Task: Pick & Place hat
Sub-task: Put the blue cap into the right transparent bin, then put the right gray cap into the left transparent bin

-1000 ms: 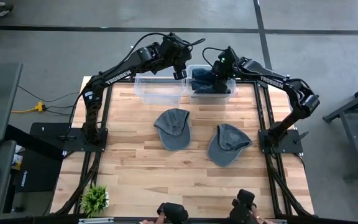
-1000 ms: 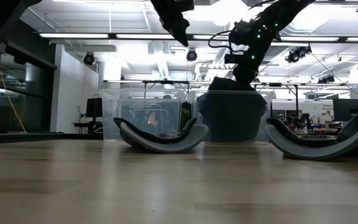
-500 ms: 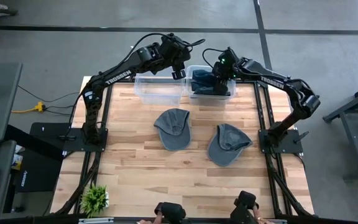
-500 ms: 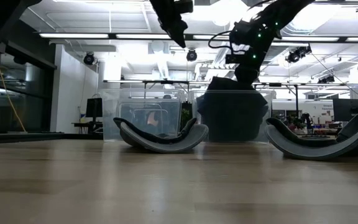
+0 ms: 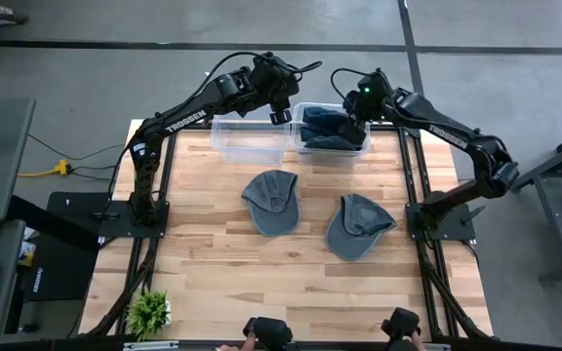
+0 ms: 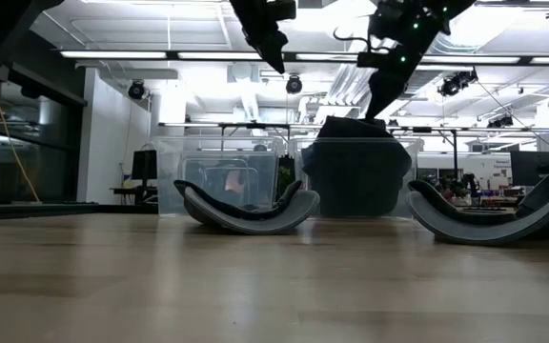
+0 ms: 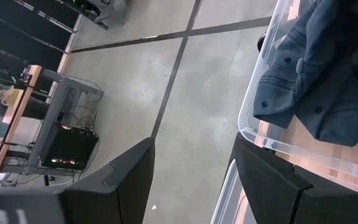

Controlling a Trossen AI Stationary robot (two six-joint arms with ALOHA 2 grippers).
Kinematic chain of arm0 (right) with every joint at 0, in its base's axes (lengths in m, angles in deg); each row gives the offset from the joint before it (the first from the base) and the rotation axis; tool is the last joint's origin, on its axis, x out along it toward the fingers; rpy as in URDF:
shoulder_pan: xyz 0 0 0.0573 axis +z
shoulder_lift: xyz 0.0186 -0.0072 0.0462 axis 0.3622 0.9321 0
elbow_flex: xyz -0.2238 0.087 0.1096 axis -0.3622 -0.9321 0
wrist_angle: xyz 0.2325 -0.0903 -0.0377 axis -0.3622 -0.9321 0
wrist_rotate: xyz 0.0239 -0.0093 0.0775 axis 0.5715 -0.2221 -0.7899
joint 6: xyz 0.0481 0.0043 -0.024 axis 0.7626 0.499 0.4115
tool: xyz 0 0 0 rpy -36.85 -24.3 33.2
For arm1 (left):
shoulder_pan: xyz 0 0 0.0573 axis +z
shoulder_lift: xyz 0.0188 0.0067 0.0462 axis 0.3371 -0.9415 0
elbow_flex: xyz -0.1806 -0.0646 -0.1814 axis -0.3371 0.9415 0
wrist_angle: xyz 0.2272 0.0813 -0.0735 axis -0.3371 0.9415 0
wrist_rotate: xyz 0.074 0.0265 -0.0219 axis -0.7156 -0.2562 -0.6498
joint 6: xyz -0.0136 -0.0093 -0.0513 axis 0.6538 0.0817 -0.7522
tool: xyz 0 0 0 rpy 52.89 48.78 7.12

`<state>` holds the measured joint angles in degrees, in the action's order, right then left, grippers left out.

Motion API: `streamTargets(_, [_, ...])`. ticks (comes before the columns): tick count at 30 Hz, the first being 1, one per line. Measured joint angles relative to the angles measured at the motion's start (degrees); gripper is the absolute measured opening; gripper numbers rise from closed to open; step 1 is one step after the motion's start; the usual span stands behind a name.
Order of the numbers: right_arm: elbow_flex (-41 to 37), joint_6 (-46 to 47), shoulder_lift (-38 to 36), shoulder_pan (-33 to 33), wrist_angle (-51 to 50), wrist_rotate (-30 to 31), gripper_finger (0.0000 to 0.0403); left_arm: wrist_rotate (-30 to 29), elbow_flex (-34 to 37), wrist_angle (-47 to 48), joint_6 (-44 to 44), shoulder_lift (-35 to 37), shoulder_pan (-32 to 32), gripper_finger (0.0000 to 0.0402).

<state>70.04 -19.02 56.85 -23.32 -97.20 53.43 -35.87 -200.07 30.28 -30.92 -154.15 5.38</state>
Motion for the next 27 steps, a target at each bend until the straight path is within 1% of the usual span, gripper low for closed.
streamTargets(8, [0.00, 0.56, -3.65, 0.05, -2.86, -0.15, 0.0229, 0.17, 0.01, 0.19, -0.62, 0.00, 0.00, 0.0218])
streamTargets(13, [0.00, 1.38, -7.42, 1.34, -6.20, -0.15, 0.0227, 2.06, 0.02, 3.41, -2.85, 0.00, 0.02, 0.0218])
streamTargets(15, [0.00, 2.04, -9.21, 2.46, -7.39, -0.20, 0.0226, 3.67, 0.00, 4.38, -4.38, 0.00, 0.02, 0.0218])
streamTargets(16, [0.00, 2.79, -10.00, 3.06, -8.00, -0.42, 0.0225, 4.82, 0.02, 4.87, -5.16, 0.00, 0.02, 0.0218])
streamTargets(19, [0.00, 4.04, -12.08, 5.01, -9.71, -3.86, 0.0225, 10.45, 0.02, 6.03, -7.92, 0.00, 0.02, 0.0218])
streamTargets(21, [0.01, 5.04, -13.07, 6.37, -11.54, -5.43, 0.0225, 15.75, 0.02, 7.40, -9.85, 0.00, 0.00, 0.0218])
streamTargets(25, [0.02, 5.57, -14.72, 9.41, -17.87, -6.54, 0.0225, 26.49, 0.02, 10.69, -14.04, 0.00, -0.83, 0.0218])
streamTargets(27, [0.02, 5.60, -15.39, 10.77, -20.91, -9.71, 0.0225, 30.19, 0.02, 12.19, -15.37, 0.00, -1.99, 0.0218])
